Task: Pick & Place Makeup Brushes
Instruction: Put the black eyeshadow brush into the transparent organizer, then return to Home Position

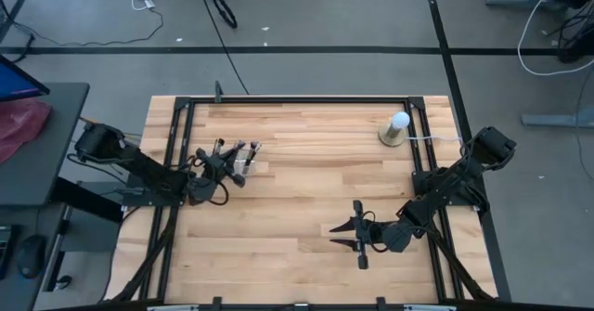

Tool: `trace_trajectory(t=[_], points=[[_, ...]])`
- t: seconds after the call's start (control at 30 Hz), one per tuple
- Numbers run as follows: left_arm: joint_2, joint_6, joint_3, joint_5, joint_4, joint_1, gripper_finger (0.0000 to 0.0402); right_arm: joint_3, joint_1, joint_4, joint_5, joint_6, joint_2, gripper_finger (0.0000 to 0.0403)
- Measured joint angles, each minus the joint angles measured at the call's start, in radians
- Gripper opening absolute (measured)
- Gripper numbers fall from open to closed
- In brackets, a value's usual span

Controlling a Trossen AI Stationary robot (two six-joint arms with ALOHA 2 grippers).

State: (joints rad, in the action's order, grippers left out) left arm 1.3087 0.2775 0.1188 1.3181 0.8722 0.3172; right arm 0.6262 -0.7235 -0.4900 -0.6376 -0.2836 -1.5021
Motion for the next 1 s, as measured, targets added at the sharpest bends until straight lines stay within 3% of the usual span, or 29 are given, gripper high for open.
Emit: trace_trajectory(t=[0.17, 0.47, 0.6, 0.8, 1.0], points=[[0.000, 0.000, -0.002, -0.013, -0.025, 0.000, 0.0039, 0.000, 0.000, 0.000, 0.000, 0.000, 0.000, 0.0117], [-0.002, 0.005, -0.001, -0.013, -0.043, 0.001, 0.0118, 0.000, 0.000, 0.000, 0.000, 0.000, 0.000, 0.0117], [-0.030, -0.077, 0.046, -0.014, -0.016, 0.001, 0.0136, 0.000, 0.000, 0.004, 0.000, 0.002, 0.000, 0.0117], [-0.068, -0.334, 0.233, -0.076, -0.024, 0.019, 0.0121, -0.001, 0.000, 0.050, 0.031, 0.002, 0.042, 0.0116], [-0.068, -0.471, 0.404, -0.096, -0.127, 0.103, 0.0078, -0.001, 0.004, 0.324, 0.122, 0.003, 0.258, 0.0081]])
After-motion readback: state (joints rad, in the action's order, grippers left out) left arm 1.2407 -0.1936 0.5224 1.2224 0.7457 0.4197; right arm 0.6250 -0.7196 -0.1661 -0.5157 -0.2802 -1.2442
